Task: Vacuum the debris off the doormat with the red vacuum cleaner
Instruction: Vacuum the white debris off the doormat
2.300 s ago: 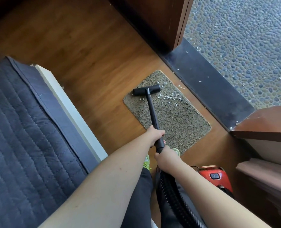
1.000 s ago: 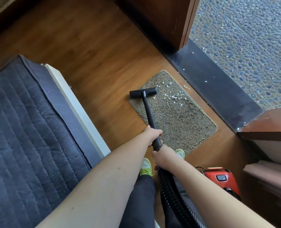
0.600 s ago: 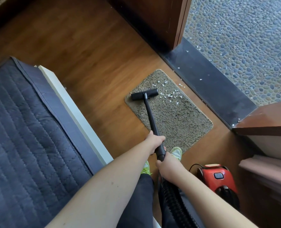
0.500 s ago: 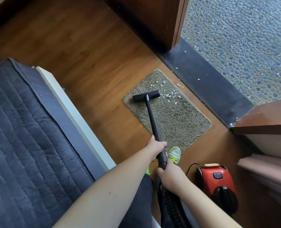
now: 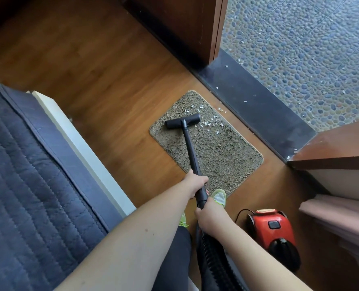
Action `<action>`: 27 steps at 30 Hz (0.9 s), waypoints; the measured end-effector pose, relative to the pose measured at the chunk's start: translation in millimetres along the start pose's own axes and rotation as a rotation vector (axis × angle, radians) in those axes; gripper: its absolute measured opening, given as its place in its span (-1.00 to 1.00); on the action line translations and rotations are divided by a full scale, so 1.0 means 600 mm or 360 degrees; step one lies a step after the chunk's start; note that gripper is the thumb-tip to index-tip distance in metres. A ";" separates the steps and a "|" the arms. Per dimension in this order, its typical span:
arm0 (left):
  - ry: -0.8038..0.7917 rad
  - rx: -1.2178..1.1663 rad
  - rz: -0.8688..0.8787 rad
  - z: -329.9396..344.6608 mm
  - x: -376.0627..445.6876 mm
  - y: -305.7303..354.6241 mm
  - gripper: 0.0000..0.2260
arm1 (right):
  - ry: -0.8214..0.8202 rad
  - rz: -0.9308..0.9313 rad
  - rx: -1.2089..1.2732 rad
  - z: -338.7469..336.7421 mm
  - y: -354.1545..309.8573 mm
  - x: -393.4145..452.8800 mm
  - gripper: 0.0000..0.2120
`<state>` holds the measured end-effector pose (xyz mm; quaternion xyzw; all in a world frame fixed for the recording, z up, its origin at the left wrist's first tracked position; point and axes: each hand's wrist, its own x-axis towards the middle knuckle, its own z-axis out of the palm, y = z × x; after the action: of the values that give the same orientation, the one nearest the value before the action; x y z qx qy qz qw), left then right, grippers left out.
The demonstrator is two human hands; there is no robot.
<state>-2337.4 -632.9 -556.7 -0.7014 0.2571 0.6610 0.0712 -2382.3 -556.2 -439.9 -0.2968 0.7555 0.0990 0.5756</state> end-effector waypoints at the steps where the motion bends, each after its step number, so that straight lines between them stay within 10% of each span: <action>1: 0.0000 0.0012 0.0011 -0.001 0.008 0.007 -0.32 | 0.0001 0.0007 -0.0013 -0.003 -0.005 0.010 -0.57; 27: 0.0008 0.0100 -0.0015 0.019 -0.023 -0.072 -0.10 | -0.0036 0.0042 0.0215 0.038 0.044 -0.064 -0.65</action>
<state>-2327.9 -587.0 -554.9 -0.7018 0.2745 0.6504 0.0957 -2372.8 -510.9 -416.5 -0.2461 0.7578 0.0586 0.6015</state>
